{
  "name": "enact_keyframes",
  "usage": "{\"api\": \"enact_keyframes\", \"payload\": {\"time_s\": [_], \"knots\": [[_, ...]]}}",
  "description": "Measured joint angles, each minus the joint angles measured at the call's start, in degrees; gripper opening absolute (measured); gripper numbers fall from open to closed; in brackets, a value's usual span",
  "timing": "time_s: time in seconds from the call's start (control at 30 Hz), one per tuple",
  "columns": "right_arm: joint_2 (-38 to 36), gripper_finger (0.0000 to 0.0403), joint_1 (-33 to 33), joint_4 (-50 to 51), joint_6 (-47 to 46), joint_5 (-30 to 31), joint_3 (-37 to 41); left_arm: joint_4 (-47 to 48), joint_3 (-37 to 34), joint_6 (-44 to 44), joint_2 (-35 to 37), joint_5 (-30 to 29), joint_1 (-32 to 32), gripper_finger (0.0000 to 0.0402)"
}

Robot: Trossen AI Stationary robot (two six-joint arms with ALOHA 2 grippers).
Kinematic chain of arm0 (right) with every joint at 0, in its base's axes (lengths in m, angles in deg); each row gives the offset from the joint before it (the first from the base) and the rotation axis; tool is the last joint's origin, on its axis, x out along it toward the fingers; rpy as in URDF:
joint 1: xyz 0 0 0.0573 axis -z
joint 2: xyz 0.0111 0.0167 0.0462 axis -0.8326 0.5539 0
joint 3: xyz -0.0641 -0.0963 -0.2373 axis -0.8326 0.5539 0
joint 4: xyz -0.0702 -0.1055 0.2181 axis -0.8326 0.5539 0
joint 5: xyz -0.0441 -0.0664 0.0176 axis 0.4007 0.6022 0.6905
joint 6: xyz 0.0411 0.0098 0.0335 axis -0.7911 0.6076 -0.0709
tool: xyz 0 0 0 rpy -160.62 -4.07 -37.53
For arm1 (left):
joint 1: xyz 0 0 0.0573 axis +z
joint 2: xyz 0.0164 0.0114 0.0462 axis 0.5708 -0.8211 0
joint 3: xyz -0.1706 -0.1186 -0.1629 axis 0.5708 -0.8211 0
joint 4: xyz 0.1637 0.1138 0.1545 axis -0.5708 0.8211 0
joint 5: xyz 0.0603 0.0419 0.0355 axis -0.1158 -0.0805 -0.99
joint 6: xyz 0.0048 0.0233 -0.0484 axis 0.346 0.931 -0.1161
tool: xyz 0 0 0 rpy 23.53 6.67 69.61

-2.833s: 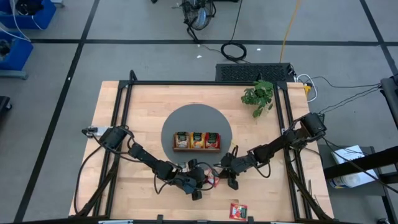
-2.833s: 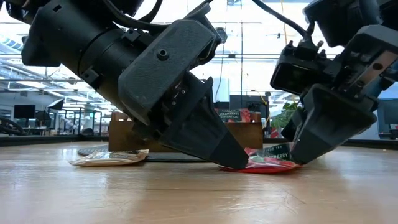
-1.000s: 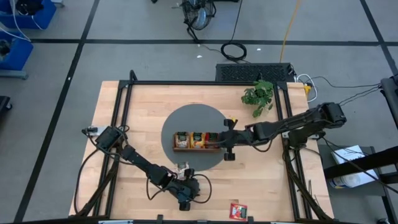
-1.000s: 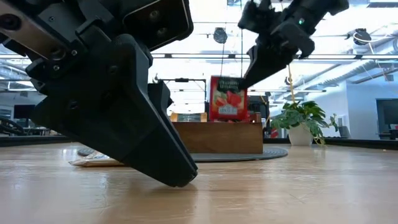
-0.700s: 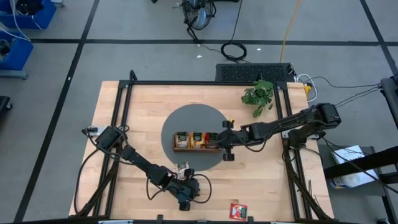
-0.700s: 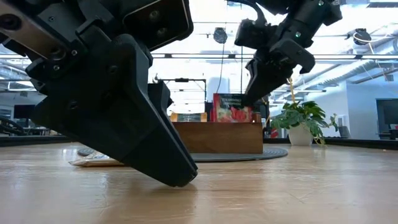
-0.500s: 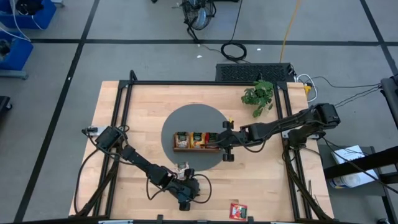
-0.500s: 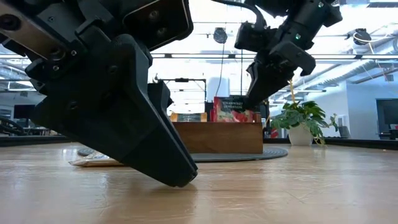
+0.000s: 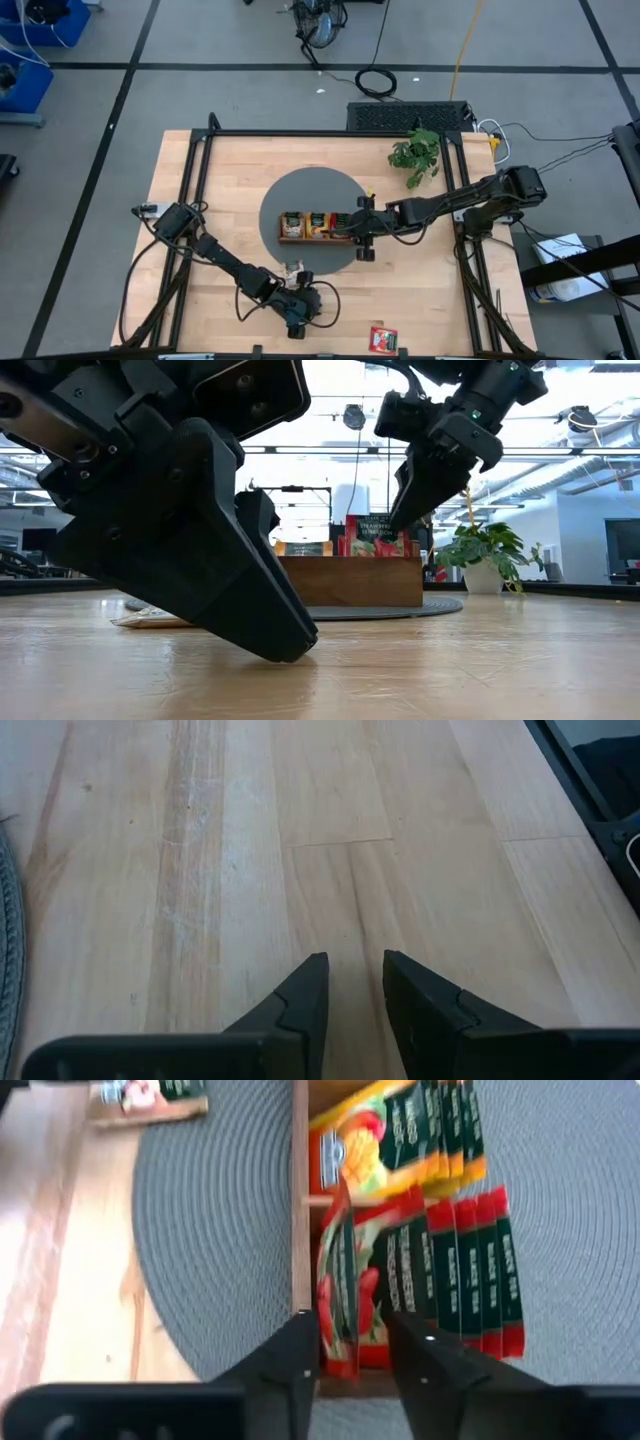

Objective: Pick & Place Tea
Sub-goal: Put the top red tea bag into the right section of the wooden organizer, then adjust the wooden organizer

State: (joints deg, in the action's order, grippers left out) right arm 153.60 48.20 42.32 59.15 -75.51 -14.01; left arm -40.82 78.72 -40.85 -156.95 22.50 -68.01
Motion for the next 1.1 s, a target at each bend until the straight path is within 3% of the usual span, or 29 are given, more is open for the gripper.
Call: {"api": "enact_keyframes", "payload": {"time_s": [0.23,0.43,0.5,0.67,0.87,1.1], "knots": [[-1.4,0.0174,0.0,-1.4,0.0,2.6,0.0,0.8,0.0,1.9,0.2,-3.9,-0.1,0.0102],[-5.2,0.0184,0.0,-1.1,1.5,11.6,0.0,5.4,-0.1,0.9,1.7,-8.4,-0.5,0.0102],[-6.4,0.0180,-0.5,-1.0,1.5,12.1,0.0,5.6,-0.1,0.8,1.8,-9.0,-0.7,0.0102],[-7.1,0.0138,-5.9,-2.9,2.0,10.4,0.0,7.1,-0.1,0.5,1.8,-9.4,-1.4,0.0102],[-3.2,0.0017,-10.1,-3.7,3.9,10.2,0.0,9.5,-0.1,-1.2,2.8,-11.9,-1.9,0.0102],[0.3,0.0005,-8.0,-4.8,3.9,6.1,0.1,10.1,0.0,-2.6,4.1,-12.9,-2.9,0.0101]]}}
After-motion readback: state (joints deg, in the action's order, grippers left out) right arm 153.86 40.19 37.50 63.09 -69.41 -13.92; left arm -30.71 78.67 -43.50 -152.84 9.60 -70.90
